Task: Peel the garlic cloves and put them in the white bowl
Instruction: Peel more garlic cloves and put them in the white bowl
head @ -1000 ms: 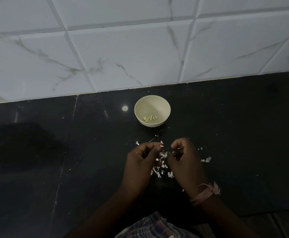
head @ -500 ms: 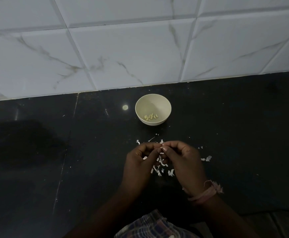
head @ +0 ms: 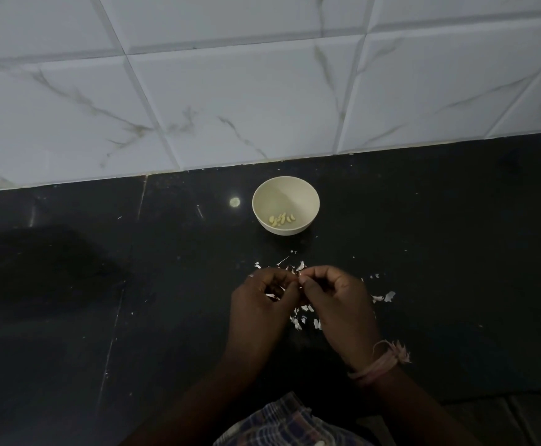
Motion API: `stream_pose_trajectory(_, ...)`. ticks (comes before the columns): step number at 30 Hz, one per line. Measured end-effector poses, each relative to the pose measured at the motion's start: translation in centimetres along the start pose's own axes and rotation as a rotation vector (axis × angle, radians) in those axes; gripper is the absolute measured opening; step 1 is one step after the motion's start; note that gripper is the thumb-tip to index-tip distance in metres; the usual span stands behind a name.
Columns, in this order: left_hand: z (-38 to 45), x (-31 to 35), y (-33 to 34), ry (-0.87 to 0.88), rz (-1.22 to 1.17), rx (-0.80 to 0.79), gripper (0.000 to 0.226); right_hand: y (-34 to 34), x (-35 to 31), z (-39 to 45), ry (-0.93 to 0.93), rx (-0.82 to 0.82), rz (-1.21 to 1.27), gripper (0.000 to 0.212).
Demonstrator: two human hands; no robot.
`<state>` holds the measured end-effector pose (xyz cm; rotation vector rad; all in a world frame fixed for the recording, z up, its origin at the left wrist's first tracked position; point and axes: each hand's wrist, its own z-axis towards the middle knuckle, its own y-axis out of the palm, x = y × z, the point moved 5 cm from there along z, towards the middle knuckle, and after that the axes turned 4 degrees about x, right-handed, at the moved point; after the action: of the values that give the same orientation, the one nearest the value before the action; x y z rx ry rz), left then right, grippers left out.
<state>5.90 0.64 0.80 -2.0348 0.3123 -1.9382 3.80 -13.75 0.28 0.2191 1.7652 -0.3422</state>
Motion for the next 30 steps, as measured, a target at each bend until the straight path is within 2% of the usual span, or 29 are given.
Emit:
stream_pose_trajectory(5, 0.1, 0.8, -0.2, 0.049, 0.093, -0.026, 0.007, 0.0, 0.3, 0.0, -0.029, 0.02, -0.103, 0.012)
stream_pose_trajectory(16, 1.5, 0.6, 0.1, -0.017, 0.149, -0.188, 0.011, -0.3, -0.4, 0.1, -0.062, -0.049, -0.219, 0.017)
stream_pose_trajectory(25, 1.3, 0.7, 0.3, -0.123, -0.011, -0.214, 0.013, -0.3, -0.7, 0.5, 0.035, -0.009, -0.014, 0.02)
stream_pose_trajectory(30, 1.2, 0.7, 0.3, -0.133, -0.05, -0.187, 0.01, -0.2, -0.8, 0.3, 0.114, -0.02, 0.202, 0.01)
